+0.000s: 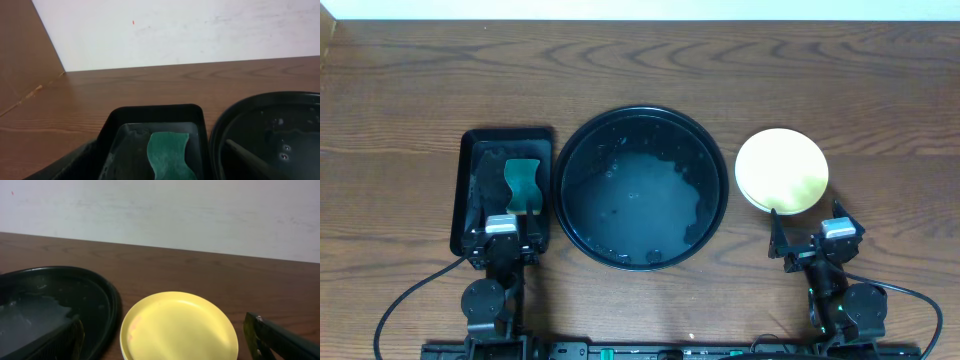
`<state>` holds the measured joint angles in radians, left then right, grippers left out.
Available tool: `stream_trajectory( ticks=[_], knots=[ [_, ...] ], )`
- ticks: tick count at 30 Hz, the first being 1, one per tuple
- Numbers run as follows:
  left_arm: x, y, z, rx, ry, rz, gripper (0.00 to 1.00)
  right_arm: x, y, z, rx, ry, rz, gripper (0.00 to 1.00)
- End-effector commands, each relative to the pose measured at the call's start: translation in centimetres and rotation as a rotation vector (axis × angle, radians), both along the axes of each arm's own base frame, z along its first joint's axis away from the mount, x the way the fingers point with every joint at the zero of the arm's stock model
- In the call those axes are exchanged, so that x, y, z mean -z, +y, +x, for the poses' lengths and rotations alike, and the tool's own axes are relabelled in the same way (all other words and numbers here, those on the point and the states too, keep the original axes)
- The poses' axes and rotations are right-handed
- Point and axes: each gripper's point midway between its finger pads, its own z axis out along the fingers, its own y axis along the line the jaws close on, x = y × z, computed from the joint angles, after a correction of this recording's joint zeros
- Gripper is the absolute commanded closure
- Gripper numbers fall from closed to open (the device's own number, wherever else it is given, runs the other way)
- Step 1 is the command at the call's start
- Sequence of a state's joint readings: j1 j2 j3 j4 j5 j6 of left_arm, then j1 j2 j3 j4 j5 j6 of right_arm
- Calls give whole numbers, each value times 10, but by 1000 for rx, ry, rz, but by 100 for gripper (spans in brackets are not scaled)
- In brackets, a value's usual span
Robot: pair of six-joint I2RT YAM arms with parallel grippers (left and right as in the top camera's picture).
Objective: Clean dirty plates on tray and stack at the side
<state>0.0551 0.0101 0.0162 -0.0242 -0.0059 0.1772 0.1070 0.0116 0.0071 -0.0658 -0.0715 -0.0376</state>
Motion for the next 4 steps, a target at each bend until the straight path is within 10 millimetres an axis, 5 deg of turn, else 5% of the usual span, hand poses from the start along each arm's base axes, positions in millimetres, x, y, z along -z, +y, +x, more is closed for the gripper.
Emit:
stream_trajectory(
  ticks=[1,4],
  knots=[
    [17,2,-2,-10,56,4,23,0,1,0,-4,-1,-5,1],
    [17,2,-2,-10,56,4,23,0,1,0,-4,-1,-5,1]
  ],
)
